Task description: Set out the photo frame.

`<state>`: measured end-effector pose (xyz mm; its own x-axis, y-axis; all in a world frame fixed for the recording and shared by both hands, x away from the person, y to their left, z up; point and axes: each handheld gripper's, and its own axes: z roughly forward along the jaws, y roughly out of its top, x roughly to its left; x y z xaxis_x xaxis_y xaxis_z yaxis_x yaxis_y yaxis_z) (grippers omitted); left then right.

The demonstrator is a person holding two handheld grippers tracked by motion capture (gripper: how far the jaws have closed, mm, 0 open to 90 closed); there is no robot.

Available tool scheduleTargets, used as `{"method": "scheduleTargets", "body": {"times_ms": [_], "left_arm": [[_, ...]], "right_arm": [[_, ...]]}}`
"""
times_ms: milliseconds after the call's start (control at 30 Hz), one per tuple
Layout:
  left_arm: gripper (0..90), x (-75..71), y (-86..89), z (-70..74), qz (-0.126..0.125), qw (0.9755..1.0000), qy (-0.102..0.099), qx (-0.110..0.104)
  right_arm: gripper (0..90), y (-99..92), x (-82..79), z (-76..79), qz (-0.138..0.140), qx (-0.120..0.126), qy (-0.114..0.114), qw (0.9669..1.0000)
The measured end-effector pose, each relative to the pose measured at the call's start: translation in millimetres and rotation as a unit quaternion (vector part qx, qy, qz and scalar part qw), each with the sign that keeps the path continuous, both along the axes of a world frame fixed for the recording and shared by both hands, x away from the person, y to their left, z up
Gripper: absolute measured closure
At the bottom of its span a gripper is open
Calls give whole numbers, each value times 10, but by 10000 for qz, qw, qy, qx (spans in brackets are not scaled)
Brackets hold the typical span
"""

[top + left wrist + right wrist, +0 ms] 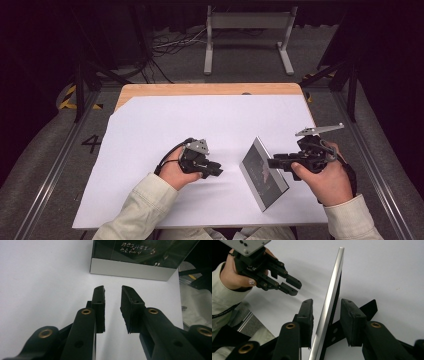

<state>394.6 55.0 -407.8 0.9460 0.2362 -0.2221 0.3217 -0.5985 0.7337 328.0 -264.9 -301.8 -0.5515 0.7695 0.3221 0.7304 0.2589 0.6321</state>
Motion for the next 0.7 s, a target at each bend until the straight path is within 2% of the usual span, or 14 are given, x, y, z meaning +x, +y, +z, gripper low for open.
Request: {"method": "scheduleTargets", "body": {"times_ms": [700], "left_arm": [[743,6,11,-7,43,10000,15,2]], "right_arm": [[615,136,64,-193,51,-245,286,9993]]}}
